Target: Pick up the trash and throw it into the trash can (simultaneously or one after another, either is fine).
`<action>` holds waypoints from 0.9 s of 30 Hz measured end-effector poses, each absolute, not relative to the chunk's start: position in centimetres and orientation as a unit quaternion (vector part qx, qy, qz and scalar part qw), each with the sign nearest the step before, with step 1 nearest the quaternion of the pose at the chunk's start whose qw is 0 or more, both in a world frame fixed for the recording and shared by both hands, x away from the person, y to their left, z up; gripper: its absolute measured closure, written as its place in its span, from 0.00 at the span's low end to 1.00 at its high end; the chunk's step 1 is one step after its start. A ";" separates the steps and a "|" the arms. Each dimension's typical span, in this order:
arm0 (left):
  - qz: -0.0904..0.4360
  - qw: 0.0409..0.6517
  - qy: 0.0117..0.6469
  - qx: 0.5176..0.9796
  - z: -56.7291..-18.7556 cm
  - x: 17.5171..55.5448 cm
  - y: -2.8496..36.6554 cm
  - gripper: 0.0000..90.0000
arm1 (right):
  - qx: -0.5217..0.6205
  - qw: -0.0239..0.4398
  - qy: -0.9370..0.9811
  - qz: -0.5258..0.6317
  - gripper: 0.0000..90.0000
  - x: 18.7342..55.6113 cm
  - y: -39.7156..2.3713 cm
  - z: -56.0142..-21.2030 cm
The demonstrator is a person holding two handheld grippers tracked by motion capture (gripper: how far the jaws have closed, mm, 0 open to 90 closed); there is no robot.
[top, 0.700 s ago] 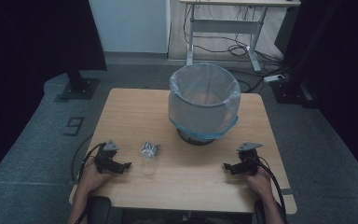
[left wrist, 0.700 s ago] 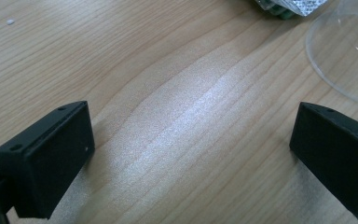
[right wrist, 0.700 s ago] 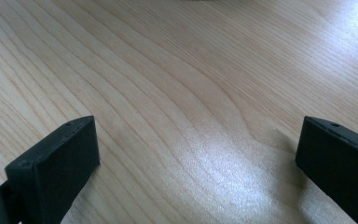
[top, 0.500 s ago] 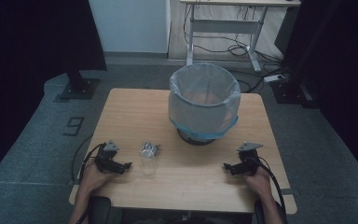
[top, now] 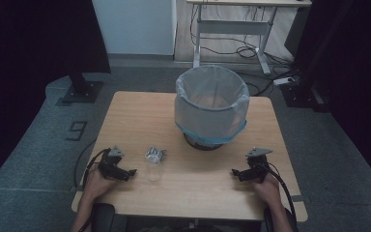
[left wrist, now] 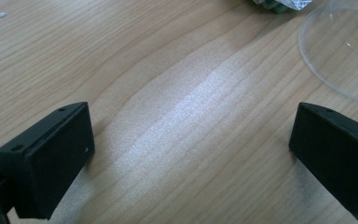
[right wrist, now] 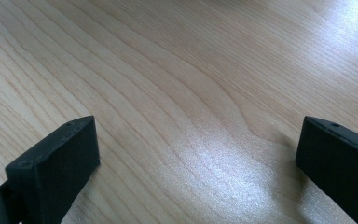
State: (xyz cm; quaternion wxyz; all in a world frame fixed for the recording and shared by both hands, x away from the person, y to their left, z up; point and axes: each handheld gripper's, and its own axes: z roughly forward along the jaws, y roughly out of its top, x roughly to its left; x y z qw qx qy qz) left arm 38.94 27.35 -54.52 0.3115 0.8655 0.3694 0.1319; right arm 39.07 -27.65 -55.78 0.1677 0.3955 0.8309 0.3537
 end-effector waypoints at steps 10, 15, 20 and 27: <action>0.127 0.333 0.331 0.874 -53.8 38.0 25.6 0.00 | 0.402 0.170 0.828 0.352 0.00 38.9 -27.6 -55.8; 0.118 0.342 0.319 0.876 -53.5 37.6 24.8 0.00 | 0.403 0.170 0.828 0.352 0.00 38.9 -27.6 -55.8; 0.111 0.349 0.308 0.878 -53.2 37.3 24.0 0.02 | 0.404 0.170 0.827 0.352 0.00 38.9 -27.6 -55.8; 0.101 0.359 0.299 0.878 -53.1 37.1 23.2 0.05 | 0.404 0.171 0.827 0.351 0.00 38.8 -27.5 -55.8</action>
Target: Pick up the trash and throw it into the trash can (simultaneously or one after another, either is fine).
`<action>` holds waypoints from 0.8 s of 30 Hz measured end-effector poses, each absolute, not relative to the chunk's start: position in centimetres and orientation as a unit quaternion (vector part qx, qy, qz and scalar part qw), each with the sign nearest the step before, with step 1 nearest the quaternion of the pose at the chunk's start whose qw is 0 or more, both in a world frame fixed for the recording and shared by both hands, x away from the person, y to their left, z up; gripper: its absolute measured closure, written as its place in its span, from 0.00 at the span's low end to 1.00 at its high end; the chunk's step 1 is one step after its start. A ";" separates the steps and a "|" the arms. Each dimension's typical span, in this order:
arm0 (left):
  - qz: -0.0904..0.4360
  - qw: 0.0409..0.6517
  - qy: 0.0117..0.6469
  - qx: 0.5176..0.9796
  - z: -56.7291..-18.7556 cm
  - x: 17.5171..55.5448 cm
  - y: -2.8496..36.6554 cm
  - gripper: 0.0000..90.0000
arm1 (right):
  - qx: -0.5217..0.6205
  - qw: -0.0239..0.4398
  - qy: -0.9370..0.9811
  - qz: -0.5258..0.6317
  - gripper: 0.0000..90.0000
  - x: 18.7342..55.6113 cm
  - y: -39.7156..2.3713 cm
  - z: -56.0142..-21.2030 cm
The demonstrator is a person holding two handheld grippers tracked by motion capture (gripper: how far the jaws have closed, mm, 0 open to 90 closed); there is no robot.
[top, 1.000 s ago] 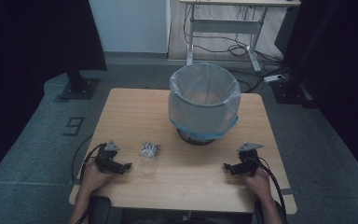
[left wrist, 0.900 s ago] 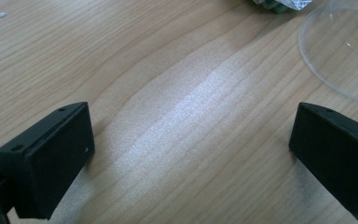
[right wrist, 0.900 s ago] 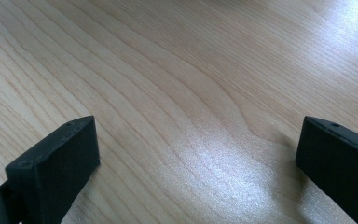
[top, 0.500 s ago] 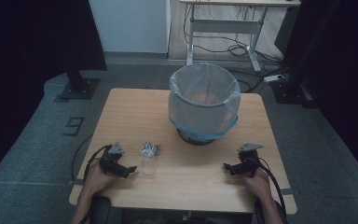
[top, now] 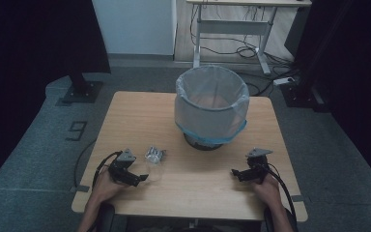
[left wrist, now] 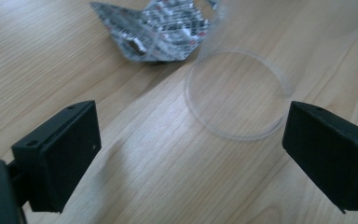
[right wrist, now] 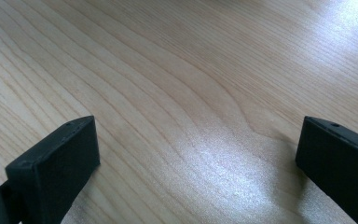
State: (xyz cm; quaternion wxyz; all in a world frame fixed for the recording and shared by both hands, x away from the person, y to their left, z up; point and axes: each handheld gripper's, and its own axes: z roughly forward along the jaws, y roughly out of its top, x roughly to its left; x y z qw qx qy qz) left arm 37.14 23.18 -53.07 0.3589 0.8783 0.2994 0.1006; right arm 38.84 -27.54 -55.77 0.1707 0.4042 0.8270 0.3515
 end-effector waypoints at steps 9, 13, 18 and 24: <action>0.090 0.381 0.272 0.879 -52.7 36.9 22.0 0.16 | 0.404 0.171 0.827 0.351 0.00 38.8 -27.5 -55.8; 0.083 0.384 0.265 0.881 -52.8 37.0 21.4 0.16 | 0.404 0.171 0.827 0.351 0.00 38.8 -27.5 -55.8; 0.081 0.373 0.256 0.888 -53.0 37.1 20.4 0.16 | 0.404 0.171 0.827 0.351 0.00 38.8 -27.5 -55.8; 0.081 0.367 0.255 0.891 -53.1 37.4 19.3 0.17 | 0.404 0.171 0.827 0.351 0.00 38.8 -27.5 -55.8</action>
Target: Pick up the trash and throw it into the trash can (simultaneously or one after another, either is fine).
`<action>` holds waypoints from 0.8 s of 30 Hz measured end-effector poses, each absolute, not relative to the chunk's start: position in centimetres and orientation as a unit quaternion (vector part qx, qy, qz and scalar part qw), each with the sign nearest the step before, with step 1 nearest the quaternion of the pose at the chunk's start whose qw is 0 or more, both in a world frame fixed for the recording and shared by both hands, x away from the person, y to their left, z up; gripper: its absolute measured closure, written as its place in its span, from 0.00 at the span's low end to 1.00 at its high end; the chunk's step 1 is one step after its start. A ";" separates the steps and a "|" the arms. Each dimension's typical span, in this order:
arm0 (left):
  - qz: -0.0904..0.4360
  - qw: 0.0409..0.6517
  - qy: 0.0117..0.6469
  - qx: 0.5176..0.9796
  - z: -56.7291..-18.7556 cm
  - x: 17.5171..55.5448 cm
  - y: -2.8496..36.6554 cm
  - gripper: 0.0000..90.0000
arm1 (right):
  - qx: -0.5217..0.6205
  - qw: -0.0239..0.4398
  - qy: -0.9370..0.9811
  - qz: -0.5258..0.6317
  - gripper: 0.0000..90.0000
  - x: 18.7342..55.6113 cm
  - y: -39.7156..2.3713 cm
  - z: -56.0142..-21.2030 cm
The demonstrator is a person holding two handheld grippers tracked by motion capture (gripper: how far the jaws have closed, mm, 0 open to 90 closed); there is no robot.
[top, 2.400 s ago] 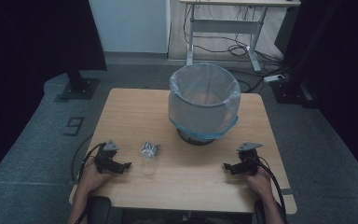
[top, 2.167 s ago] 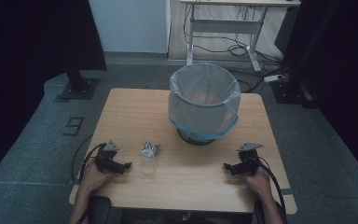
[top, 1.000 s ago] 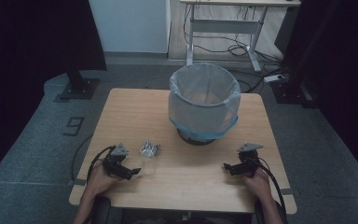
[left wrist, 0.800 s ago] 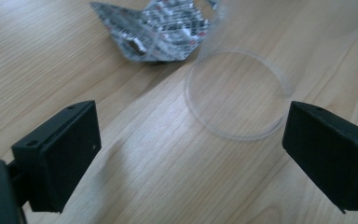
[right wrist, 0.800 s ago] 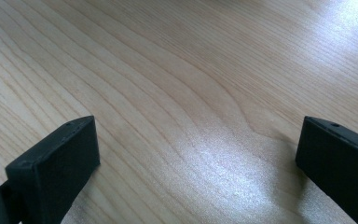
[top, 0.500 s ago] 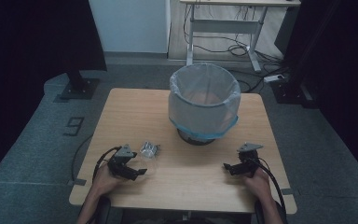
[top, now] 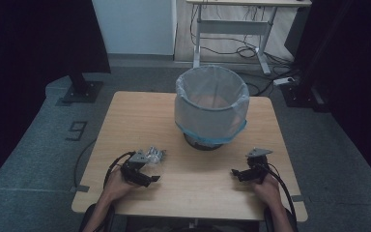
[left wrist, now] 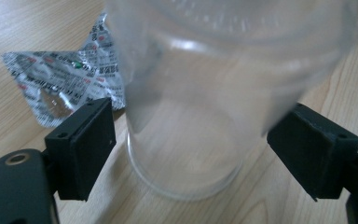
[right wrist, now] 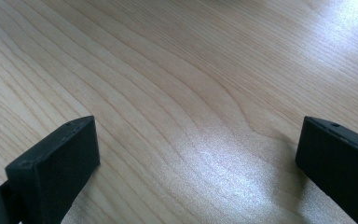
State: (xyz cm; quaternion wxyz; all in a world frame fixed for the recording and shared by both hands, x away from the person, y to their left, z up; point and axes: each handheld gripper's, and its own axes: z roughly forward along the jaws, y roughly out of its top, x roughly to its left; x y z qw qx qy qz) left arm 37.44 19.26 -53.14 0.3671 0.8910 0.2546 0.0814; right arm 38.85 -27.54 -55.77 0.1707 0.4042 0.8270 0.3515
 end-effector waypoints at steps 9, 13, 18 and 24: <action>0.086 0.352 0.253 0.897 -53.5 37.8 17.8 0.21 | 0.404 0.170 0.827 0.352 0.00 38.9 -27.5 -55.8; 0.091 0.342 0.255 0.900 -53.6 37.9 17.6 0.27 | 0.404 0.170 0.827 0.352 0.00 38.9 -27.5 -55.8; 0.092 0.350 0.264 0.894 -53.4 37.9 17.8 0.34 | 0.404 0.170 0.827 0.352 0.00 38.9 -27.5 -55.8; 0.093 0.361 0.270 0.888 -52.7 38.1 18.2 0.35 | 0.404 0.170 0.827 0.352 0.00 38.9 -27.5 -55.8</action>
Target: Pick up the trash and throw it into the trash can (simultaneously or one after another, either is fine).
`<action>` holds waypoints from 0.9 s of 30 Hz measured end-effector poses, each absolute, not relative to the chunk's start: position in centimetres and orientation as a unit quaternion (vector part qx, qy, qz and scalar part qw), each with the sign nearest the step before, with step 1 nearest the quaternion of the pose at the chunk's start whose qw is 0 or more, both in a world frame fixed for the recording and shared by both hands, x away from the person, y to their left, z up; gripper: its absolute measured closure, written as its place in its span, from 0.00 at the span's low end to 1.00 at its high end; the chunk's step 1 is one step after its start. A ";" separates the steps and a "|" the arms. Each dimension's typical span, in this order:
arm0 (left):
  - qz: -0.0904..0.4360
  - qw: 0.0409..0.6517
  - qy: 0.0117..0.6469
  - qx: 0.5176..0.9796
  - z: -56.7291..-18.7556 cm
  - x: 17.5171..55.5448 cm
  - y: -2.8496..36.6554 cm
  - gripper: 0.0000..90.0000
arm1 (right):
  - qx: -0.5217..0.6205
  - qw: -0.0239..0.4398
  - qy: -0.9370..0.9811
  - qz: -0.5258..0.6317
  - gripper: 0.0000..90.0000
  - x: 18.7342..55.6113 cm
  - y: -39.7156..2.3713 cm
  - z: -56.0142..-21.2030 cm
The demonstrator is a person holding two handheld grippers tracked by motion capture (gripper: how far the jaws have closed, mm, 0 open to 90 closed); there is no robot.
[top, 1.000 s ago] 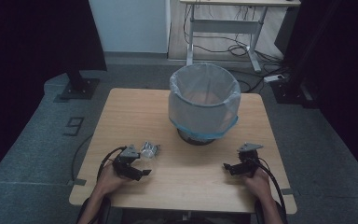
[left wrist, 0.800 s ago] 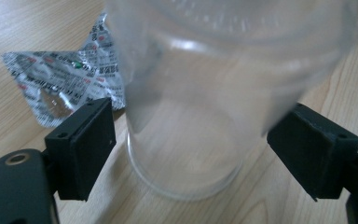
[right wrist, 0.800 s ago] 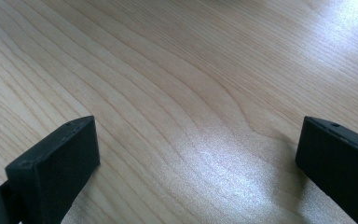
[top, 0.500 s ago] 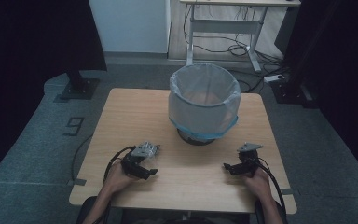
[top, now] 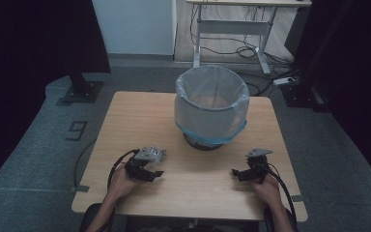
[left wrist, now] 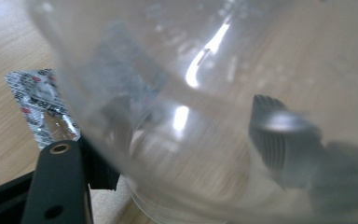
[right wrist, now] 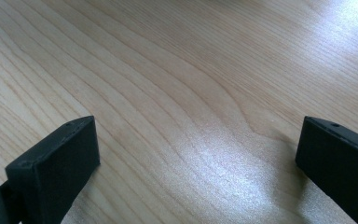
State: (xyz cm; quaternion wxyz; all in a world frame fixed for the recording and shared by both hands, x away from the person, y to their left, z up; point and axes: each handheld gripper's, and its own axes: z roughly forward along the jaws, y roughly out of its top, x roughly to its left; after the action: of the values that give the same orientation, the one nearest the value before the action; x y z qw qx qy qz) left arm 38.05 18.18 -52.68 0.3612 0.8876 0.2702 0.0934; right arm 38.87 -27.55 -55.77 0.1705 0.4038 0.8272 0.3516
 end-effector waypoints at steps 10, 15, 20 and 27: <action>0.094 0.354 0.258 0.894 -51.2 38.0 17.6 0.35 | 0.404 0.170 0.827 0.352 0.00 38.9 -27.5 -55.8; 0.095 0.349 0.258 0.896 -50.6 38.1 17.4 0.35 | 0.403 0.170 0.828 0.352 0.00 38.9 -27.5 -55.8; 0.097 0.348 0.261 0.895 -49.7 38.4 17.2 0.35 | 0.403 0.170 0.828 0.352 0.00 38.9 -27.5 -55.8; 0.098 0.353 0.263 0.892 -48.1 39.1 17.0 0.35 | 0.403 0.170 0.828 0.351 0.00 38.9 -27.5 -55.8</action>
State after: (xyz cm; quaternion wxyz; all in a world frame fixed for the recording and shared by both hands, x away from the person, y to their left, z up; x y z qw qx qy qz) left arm 39.10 16.99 -48.07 0.3535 0.8924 0.2627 0.0984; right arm 38.92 -27.54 -55.77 0.1700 0.4028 0.8278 0.3515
